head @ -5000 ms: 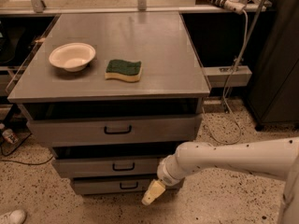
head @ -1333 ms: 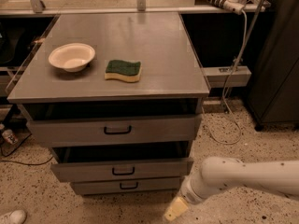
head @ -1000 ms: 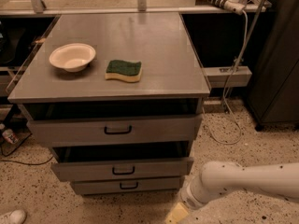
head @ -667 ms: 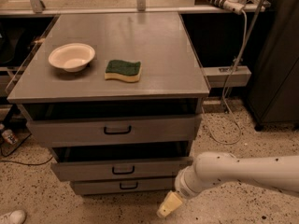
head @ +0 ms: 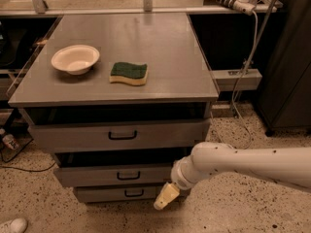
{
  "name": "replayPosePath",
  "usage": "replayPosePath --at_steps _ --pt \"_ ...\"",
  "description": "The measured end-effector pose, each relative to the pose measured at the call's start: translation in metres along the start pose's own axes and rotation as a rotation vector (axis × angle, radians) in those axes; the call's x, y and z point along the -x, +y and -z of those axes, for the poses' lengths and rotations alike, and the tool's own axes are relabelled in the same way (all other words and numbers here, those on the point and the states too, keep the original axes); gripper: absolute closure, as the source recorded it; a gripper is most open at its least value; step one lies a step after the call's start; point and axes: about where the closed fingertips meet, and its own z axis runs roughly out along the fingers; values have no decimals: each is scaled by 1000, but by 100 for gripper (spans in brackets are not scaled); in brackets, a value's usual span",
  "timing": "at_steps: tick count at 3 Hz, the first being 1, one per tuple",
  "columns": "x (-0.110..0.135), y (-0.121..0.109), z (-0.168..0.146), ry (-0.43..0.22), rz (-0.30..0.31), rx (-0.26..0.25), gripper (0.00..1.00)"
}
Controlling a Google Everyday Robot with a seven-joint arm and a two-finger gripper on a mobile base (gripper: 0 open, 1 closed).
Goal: Open middle drawer
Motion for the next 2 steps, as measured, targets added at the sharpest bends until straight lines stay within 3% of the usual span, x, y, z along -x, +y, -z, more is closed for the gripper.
replayPosePath --at_steps 2 --pt "40 -16 -52 4 69 46 0"
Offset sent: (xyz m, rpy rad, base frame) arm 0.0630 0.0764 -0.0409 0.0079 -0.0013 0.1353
